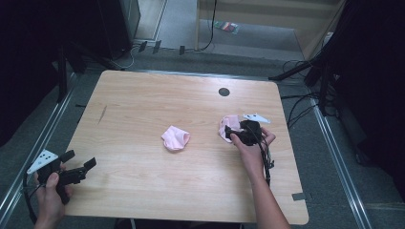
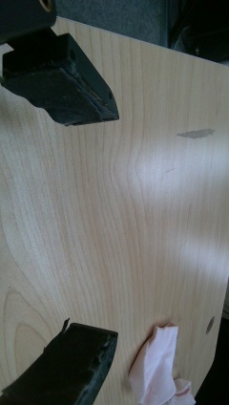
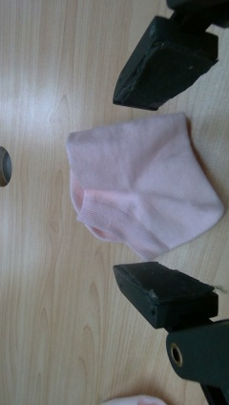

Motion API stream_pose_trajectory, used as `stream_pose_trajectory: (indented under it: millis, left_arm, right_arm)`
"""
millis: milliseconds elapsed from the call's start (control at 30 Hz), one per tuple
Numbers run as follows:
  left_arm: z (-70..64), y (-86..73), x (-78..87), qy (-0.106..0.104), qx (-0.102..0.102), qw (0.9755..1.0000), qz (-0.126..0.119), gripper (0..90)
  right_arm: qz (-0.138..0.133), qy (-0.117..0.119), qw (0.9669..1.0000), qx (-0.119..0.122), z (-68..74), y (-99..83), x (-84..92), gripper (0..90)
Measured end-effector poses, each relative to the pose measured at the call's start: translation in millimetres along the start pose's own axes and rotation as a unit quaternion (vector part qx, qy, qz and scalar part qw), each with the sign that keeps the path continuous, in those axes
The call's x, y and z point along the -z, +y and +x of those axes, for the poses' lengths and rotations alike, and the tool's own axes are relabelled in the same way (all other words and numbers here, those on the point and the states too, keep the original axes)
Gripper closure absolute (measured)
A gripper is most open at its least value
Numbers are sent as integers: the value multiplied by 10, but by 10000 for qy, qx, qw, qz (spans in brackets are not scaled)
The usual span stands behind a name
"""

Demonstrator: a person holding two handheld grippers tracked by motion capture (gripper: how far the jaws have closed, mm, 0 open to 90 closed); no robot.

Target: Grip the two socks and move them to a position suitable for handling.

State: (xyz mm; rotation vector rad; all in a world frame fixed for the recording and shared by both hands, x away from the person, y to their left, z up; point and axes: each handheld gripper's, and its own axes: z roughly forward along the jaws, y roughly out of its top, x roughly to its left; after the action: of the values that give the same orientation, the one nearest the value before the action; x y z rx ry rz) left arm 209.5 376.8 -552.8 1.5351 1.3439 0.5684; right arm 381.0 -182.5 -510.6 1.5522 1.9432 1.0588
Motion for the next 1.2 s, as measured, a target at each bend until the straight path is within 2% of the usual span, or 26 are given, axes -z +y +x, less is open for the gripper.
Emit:
stream_pose_trajectory:
  millis: [100,133,267,433,467,500,533,667,767,833,867,933,967,1000,1033,1067,1100,1133,1200]
  left_arm:
    - [2,1,-1,-6,-2,10000,5,9]
    - [3,1,-1,-9,-4,10000,6,9]
    - [4,1,-2,-13,-5,10000,8,9]
    - [1,2,-4,-5,-3,10000,15,9]
    - [3,1,-4,-12,8,10000,9,9]
    - [3,1,-4,-12,8,10000,9,9]
    - [5,1,-4,-16,15,10000,7,9]
    - [7,1,-3,-22,27,10000,5,9]
    - [8,0,-1,-23,39,10000,-11,9]
    - [10,0,-1,-30,36,10000,-11,9]
    - [8,-1,0,-24,38,10000,-14,9]
    - [8,-1,-1,-23,39,10000,-12,9]
    - [8,0,-1,-22,39,10000,-3,9]
    - [9,1,-2,-25,41,10000,3,9]
    - [9,1,-3,-22,38,10000,7,9]
    - [8,1,-3,-18,36,10000,9,10]
    - [7,1,-5,-14,33,10000,8,10]
    - [6,1,-5,-13,31,10000,12,10]
    - [7,1,-5,-8,42,10000,10,10]
  right_arm:
    - [-3,-10,10000,14,9,6,-40,191]
    - [62,13,9999,105,14,4,-88,199]
    - [160,-41,9998,150,27,-12,-174,211]
    - [116,-176,9997,76,27,39,-309,227]
    - [75,-66,9999,52,35,70,-351,206]
    - [75,-66,9999,52,35,70,-351,206]
    - [153,-11,9999,9,48,101,-412,194]
    - [237,-71,9997,-38,62,111,-489,215]
    - [303,-281,9991,15,84,86,-537,278]
    - [403,-329,9986,51,85,49,-583,305]
    - [357,-560,9976,185,106,32,-581,399]
    - [370,-624,9970,255,116,30,-581,421]
    - [366,-609,9971,266,113,32,-580,464]
    - [330,-646,9970,256,82,30,-565,598]
    - [330,-646,9970,256,82,30,-565,598]
    - [300,-715,9968,181,31,30,-547,735]
    - [300,-715,9968,181,31,30,-547,735]
    - [319,-728,9967,162,7,33,-537,777]
    - [355,-630,9973,137,-30,45,-524,808]
